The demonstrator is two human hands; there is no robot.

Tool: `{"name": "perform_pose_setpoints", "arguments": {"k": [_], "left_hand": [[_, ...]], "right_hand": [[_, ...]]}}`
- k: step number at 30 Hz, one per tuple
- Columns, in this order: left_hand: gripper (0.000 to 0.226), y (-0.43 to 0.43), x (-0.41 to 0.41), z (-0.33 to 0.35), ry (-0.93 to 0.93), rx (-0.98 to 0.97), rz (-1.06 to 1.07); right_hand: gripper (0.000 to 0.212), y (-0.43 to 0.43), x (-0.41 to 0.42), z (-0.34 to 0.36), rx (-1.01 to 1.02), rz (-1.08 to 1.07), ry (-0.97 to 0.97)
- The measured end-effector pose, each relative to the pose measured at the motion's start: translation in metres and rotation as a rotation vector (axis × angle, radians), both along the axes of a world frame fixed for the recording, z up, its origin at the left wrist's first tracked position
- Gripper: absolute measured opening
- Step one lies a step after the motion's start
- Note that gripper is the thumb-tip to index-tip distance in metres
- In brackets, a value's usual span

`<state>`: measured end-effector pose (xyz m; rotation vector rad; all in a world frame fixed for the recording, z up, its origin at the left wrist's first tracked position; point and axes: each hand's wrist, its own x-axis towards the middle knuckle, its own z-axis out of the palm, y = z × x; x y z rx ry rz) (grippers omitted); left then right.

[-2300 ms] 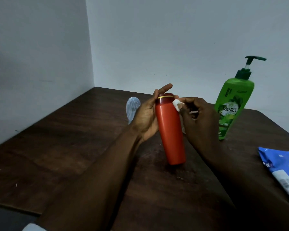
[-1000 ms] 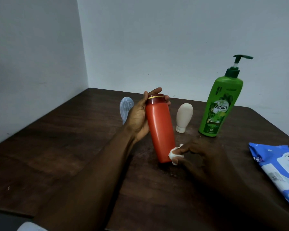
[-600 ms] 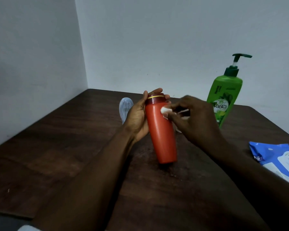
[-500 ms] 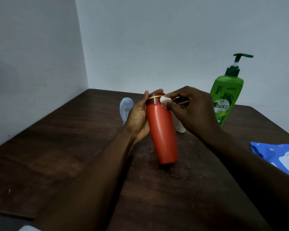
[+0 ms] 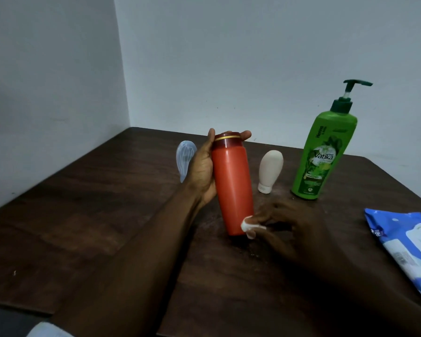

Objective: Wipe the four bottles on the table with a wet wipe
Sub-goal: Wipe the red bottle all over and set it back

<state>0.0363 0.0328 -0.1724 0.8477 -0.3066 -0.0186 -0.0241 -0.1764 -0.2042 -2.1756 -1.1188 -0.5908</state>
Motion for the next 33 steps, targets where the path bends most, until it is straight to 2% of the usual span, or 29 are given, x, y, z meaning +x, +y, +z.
{"name": "perform_pose_setpoints", "arguments": {"k": [3, 8, 11, 14, 15, 18, 22, 26, 28, 30, 33], "left_hand": [[0.062, -0.002, -0.003, 0.001, 0.000, 0.025, 0.018], [0.064, -0.004, -0.005, 0.003, 0.098, 0.101, 0.081], [0.062, -0.004, -0.008, 0.006, 0.102, 0.145, 0.150], [0.077, -0.004, -0.007, 0.007, 0.077, 0.174, 0.185], [0.075, -0.005, -0.007, 0.007, 0.053, 0.182, 0.213], [0.037, -0.007, -0.008, 0.009, -0.018, 0.207, 0.342], [0.028, -0.008, -0.013, 0.012, -0.022, 0.226, 0.361], [0.042, -0.010, -0.012, 0.011, -0.048, 0.211, 0.387], [0.056, -0.010, -0.006, 0.006, -0.074, 0.220, 0.396], [0.064, -0.008, -0.002, 0.003, -0.074, 0.235, 0.391], [0.063, -0.009, -0.002, 0.004, -0.067, 0.250, 0.370]], "right_hand": [[0.023, -0.003, -0.001, 0.000, 0.014, 0.009, 0.059], [0.021, 0.014, 0.009, 0.016, 0.210, -0.041, 0.203], [0.016, 0.027, 0.025, 0.036, 0.314, -0.064, 0.207], [0.015, 0.039, 0.039, 0.060, 0.402, -0.051, 0.245], [0.015, 0.043, 0.044, 0.068, 0.414, -0.052, 0.232], [0.019, 0.049, 0.051, 0.082, 0.434, -0.030, 0.243], [0.021, 0.050, 0.050, 0.074, 0.521, 0.046, 0.335], [0.028, 0.053, 0.049, 0.058, 0.757, 0.130, 0.630], [0.031, 0.053, 0.050, 0.051, 0.789, 0.114, 0.731], [0.020, 0.054, 0.050, 0.048, 0.794, 0.115, 0.791], [0.014, 0.054, 0.049, 0.049, 0.780, 0.124, 0.817]]}}
